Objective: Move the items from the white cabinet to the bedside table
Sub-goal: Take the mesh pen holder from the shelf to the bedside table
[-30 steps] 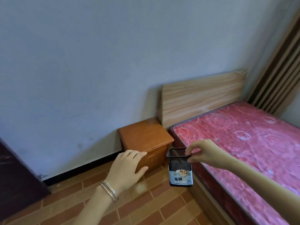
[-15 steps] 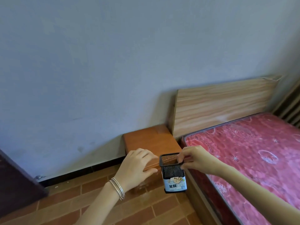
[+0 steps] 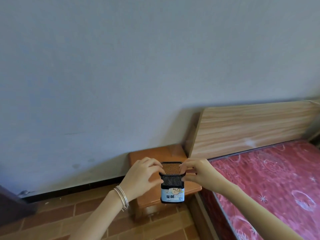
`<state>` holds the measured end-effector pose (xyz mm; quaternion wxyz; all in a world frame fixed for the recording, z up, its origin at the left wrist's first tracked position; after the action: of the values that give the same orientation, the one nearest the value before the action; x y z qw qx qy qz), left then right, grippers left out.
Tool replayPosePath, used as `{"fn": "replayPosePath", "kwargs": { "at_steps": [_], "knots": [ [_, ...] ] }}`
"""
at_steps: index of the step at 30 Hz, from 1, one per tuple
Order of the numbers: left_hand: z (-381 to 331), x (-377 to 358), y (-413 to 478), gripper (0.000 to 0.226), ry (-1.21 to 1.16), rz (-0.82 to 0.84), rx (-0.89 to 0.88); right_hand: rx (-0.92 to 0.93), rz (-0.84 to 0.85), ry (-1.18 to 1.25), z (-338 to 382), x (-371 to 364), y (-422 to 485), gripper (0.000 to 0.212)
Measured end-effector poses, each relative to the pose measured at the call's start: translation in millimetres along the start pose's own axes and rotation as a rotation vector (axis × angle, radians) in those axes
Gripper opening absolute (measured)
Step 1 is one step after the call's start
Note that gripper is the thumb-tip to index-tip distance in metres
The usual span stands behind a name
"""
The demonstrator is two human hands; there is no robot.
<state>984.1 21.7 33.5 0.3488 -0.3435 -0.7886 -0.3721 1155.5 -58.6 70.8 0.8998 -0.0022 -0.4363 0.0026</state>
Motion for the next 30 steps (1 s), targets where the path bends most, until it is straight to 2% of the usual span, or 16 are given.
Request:
{"fn": "replayPosePath", "kwargs": {
  "at_steps": [3,8,12,14,19,22,26,28,30],
  "knots": [
    [20,-18,23,0.013,0.026,-0.014,0.029,0.015,0.029,0.008,-31,-1,27,0.013],
    [56,-64,74,0.010,0.009,-0.016,0.164,0.031,0.098,-0.019,-98,-5,77,0.012],
    [92,-112,120,0.007,-0.024,0.013,0.279,0.016,0.149,-0.056,-166,0,109,0.030],
    [114,-137,143,0.006,-0.033,0.024,0.339,-0.031,0.159,-0.065,-201,6,123,0.038],
    [170,-202,182,0.009,-0.030,0.019,0.481,-0.180,0.220,0.033,-275,-2,151,0.039],
    [203,-241,194,0.011,0.011,0.079,0.501,-0.244,0.205,0.083,-309,-18,167,0.044],
    [246,-289,204,0.017,0.087,0.100,0.487,-0.163,0.243,-0.151,-348,-56,179,0.054],
    [266,-310,206,0.020,0.114,0.072,0.460,-0.113,0.215,-0.276,-363,-81,182,0.056],
    [283,-328,208,0.018,0.127,0.037,0.430,-0.088,0.172,-0.301,-379,-110,179,0.057]
  ]
}}
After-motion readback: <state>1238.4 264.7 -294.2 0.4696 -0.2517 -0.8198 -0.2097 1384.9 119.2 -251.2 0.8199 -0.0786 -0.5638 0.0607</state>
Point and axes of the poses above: each hand's wrist, its own y-axis towards the middle knuckle, its own x-axis out of the back of the hand, z = x × y, the point moved 5 cm from there along y, towards the middle knuckle
